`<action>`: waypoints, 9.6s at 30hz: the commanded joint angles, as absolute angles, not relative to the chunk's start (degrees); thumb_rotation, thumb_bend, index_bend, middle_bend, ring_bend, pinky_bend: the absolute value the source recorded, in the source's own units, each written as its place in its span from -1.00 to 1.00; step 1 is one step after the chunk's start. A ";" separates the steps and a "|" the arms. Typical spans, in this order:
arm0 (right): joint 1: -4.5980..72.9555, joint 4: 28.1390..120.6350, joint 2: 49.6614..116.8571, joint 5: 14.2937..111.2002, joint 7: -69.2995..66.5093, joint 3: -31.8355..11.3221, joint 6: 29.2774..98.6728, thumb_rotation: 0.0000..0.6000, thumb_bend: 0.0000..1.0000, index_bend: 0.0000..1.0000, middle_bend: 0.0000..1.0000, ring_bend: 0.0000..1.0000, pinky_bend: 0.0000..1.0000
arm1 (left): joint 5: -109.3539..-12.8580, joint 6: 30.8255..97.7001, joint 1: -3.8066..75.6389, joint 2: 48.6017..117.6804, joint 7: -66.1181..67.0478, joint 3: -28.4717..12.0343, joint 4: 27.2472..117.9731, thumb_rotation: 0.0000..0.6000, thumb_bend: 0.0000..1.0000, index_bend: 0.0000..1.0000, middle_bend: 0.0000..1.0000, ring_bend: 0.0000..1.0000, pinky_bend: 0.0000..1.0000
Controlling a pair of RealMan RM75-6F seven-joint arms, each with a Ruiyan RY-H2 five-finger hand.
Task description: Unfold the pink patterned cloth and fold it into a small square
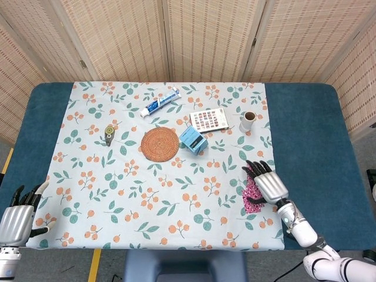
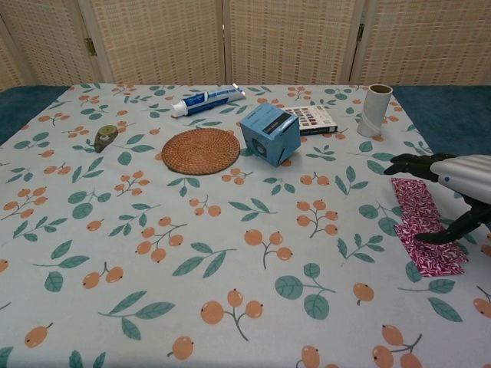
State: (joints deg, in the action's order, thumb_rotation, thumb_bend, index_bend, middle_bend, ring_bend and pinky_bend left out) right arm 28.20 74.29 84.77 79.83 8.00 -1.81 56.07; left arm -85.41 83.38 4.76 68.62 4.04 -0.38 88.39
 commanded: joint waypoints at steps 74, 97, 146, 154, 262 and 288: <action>23.90 72.17 82.50 75.30 7.02 -2.30 58.73 0.47 -0.48 -0.84 -1.00 -1.00 -1.00 | -85.95 82.34 5.57 69.73 3.35 -0.54 87.02 1.00 -0.62 -0.79 -0.65 -0.47 -1.00; 28.48 69.20 86.94 73.10 9.52 -4.68 53.45 0.47 -0.48 -0.84 -1.00 -1.00 -1.00 | -85.47 82.55 4.96 69.76 2.83 -0.20 86.47 1.00 -0.62 -0.79 -0.65 -0.47 -1.00; 24.77 85.64 76.00 80.17 7.14 2.54 54.09 0.45 -0.48 -0.74 -1.00 -1.00 -1.00 | -86.78 83.63 4.49 69.13 2.43 0.29 87.44 1.00 -0.62 -0.79 -0.64 -0.47 -1.00; 25.78 85.63 76.72 78.52 8.45 2.17 51.91 0.45 -0.48 -0.72 -1.00 -1.00 -1.00 | -86.48 83.58 4.17 69.26 1.96 0.43 86.85 1.00 -0.62 -0.79 -0.64 -0.47 -1.00; 32.36 74.68 82.85 61.71 7.69 -7.19 46.60 0.44 -0.48 -0.62 -0.95 -1.00 -1.00 | -86.10 82.54 4.27 70.13 0.68 0.40 85.10 1.00 -0.62 -0.79 -0.64 -0.46 -1.00; 26.53 82.22 75.26 74.07 5.59 -0.12 54.69 0.45 -0.48 -0.66 -0.95 -1.00 -1.00 | -86.43 82.91 4.11 69.99 0.89 0.48 85.54 1.00 -0.62 -0.80 -0.63 -0.46 -1.00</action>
State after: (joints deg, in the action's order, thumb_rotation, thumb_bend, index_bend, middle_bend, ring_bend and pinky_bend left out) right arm 27.93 80.70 76.93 71.98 5.82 -1.85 53.10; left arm -86.40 82.91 4.10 70.01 0.86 0.48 85.53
